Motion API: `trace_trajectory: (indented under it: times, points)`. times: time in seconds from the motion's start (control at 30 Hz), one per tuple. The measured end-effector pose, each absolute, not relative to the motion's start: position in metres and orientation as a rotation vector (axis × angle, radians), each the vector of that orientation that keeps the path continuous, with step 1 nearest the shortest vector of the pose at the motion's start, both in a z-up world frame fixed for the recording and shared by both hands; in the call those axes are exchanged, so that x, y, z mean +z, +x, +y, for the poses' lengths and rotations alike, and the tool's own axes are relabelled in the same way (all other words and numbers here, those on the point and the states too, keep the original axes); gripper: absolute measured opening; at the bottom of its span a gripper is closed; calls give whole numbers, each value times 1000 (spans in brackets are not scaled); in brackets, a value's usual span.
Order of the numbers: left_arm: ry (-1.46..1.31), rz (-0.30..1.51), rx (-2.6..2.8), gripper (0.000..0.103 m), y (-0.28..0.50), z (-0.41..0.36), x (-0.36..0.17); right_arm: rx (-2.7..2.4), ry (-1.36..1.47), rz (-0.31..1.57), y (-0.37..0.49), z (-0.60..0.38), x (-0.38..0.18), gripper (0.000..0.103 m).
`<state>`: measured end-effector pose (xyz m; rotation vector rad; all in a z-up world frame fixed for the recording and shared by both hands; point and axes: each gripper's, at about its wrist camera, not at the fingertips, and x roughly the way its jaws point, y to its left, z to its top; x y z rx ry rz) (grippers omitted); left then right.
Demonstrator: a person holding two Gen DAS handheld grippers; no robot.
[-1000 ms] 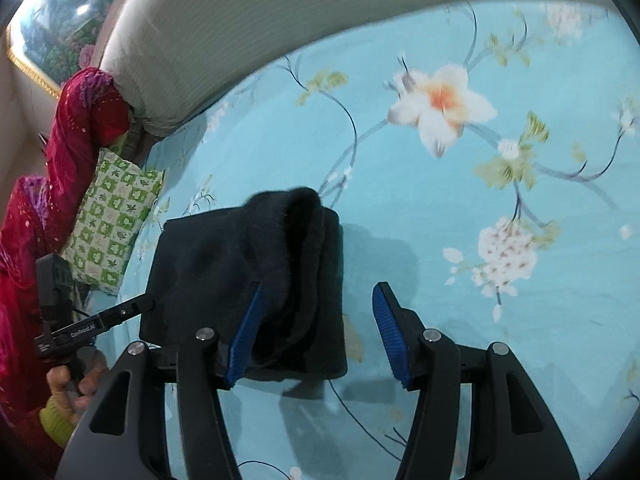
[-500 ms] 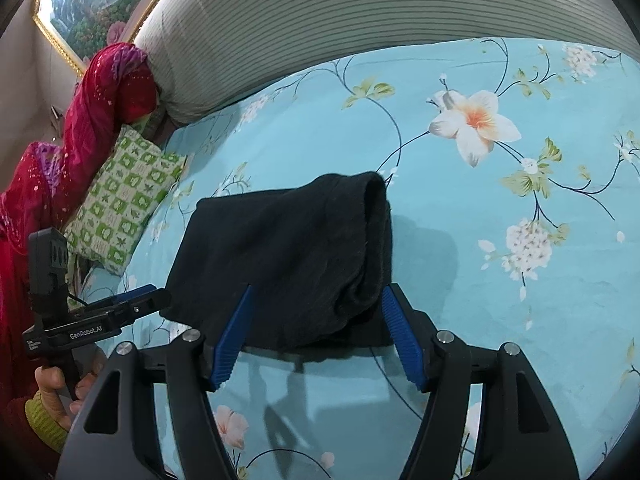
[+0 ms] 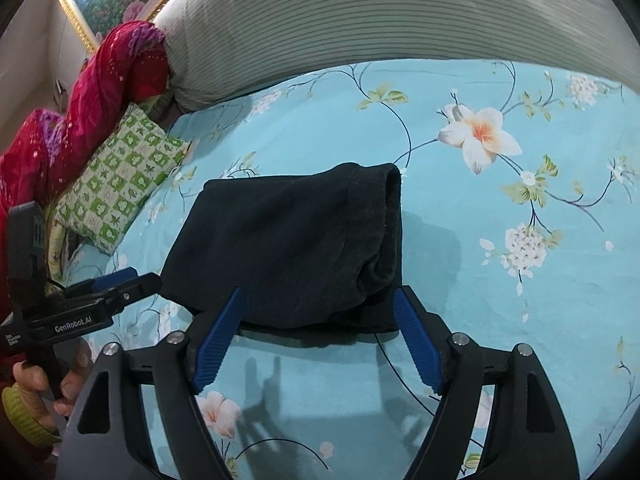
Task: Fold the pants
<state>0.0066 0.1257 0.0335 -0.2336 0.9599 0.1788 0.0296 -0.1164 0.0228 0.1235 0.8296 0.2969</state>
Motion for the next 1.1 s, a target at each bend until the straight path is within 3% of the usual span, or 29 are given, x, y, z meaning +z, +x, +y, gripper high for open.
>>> trace_trajectory:
  times: [0.13, 1.1]
  points:
    - [-216, 947, 205, 80, -2, 121, 32, 303, 75, 807, 22, -109, 23, 86]
    - [-96, 876, 270, 83, -23, 101, 7, 183, -59, 694, -6, -93, -11, 96]
